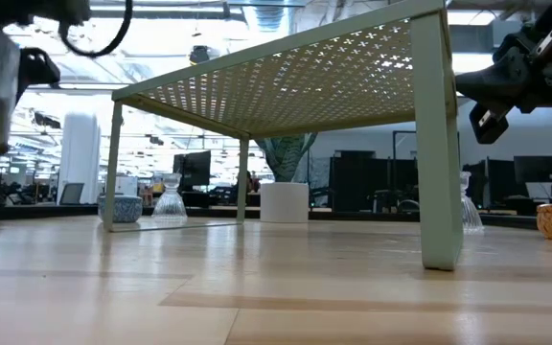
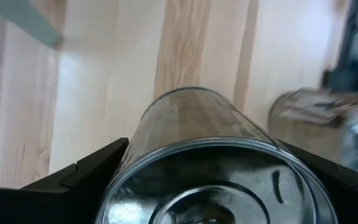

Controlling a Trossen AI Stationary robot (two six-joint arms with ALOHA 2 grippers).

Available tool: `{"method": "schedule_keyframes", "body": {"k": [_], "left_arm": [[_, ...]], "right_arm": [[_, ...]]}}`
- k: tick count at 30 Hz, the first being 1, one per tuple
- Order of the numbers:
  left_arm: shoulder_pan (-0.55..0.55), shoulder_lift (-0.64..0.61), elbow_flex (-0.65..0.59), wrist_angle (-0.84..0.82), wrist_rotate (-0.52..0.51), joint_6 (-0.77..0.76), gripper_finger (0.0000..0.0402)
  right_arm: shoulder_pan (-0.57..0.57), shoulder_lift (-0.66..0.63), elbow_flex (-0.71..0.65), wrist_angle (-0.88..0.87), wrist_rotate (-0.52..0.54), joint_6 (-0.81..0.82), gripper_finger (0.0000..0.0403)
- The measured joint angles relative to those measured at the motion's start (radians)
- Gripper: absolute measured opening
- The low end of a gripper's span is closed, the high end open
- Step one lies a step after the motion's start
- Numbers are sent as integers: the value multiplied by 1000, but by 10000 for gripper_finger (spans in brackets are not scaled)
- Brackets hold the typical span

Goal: Pick & Place candle stick holders
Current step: Put the left silver scented candle on the shelf

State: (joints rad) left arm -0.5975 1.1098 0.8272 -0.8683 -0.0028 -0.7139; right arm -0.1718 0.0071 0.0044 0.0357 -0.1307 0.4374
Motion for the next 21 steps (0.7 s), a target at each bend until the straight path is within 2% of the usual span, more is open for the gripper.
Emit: {"method": "schedule_keyframes", "body": {"k": [9, 16, 21], "left_arm": [[17, -145, 20, -16, 0, -91, 352], [19, -137, 140, -33, -76, -79, 352], [65, -112, 228, -83, -137, -71, 352]], "right_arm": [[0, 0, 0, 0, 0, 0, 0], [0, 0, 0, 0, 0, 0, 0], [0, 0, 0, 0, 0, 0, 0]]}}
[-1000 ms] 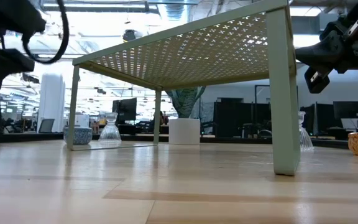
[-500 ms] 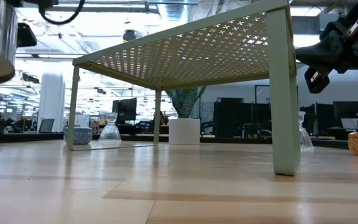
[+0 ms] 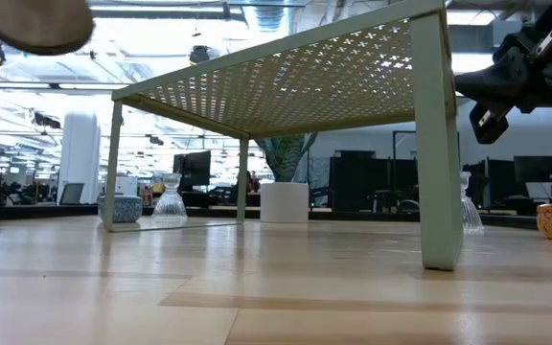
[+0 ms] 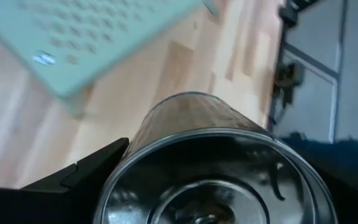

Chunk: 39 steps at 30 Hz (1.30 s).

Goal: Pick & Place candle stick holders
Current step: Put the left silver scented candle on the shelf

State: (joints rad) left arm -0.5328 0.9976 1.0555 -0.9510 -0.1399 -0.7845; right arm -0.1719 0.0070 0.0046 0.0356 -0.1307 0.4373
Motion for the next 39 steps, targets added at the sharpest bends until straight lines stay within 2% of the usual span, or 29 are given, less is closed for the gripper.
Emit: {"method": "schedule_keyframes", "body": {"k": [8, 16, 22, 32, 39], "left_arm": [[175, 66, 109, -140, -63, 46, 352], [361, 189, 219, -158, -72, 130, 355], [452, 285, 286, -166, -73, 160, 351], [514, 421, 351, -171, -73, 158, 353], [514, 452, 355, -170, -75, 116, 354]], "right_arm": [[0, 0, 0, 0, 0, 0, 0], [0, 0, 0, 0, 0, 0, 0], [0, 0, 0, 0, 0, 0, 0], [0, 0, 0, 0, 0, 0, 0], [0, 0, 0, 0, 0, 0, 0]]}}
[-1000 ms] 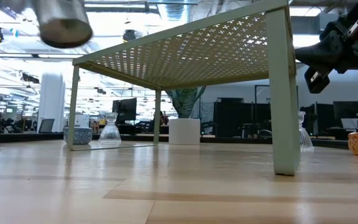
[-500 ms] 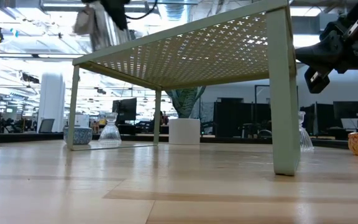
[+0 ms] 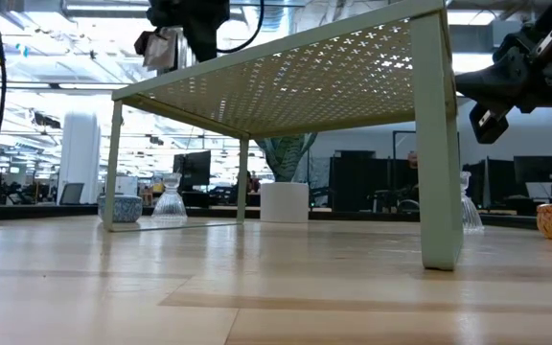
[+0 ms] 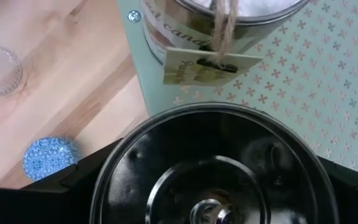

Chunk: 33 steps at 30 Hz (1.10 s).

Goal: Pick & Place candle stick holders
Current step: Put the left silver scented candle on the shelf

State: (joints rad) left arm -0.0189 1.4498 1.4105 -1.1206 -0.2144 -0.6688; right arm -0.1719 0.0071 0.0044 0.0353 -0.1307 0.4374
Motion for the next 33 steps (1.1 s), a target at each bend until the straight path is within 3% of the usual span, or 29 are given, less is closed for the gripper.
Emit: {"method": "schedule_keyframes", "body": {"k": [33], "left_arm": [[1, 11, 43, 32, -21, -76, 356]], "right_arm": [[0, 0, 0, 0, 0, 0, 0]]}}
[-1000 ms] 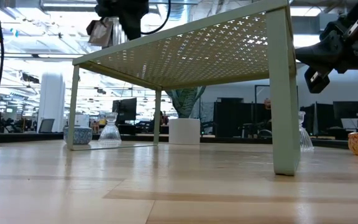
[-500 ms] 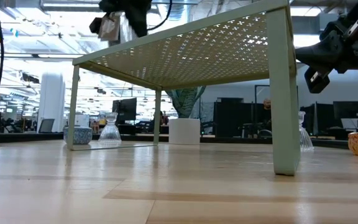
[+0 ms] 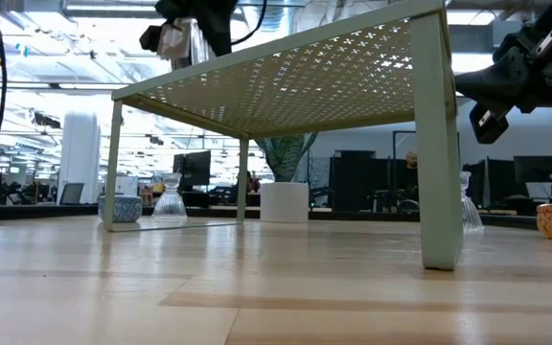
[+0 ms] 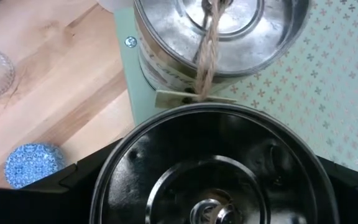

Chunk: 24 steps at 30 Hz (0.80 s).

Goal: Pick & Place candle stick holders
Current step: Put the left silver scented candle on the shelf

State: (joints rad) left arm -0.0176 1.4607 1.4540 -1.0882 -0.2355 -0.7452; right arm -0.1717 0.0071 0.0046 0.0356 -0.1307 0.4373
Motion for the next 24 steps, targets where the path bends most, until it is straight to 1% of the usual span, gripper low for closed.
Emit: {"method": "schedule_keyframes", "body": {"k": [5, 12, 20, 24], "left_arm": [[-15, 40, 0, 8, -5, 2, 356], [-17, 46, 1, 9, -28, 26, 358], [-17, 39, 0, 37, -16, 49, 391], [-17, 39, 0, 66, 1, 56, 397]], "right_arm": [[0, 0, 0, 0, 0, 0, 0], [0, 0, 0, 0, 0, 0, 0], [0, 0, 0, 0, 0, 0, 0], [0, 0, 0, 0, 0, 0, 0]]}}
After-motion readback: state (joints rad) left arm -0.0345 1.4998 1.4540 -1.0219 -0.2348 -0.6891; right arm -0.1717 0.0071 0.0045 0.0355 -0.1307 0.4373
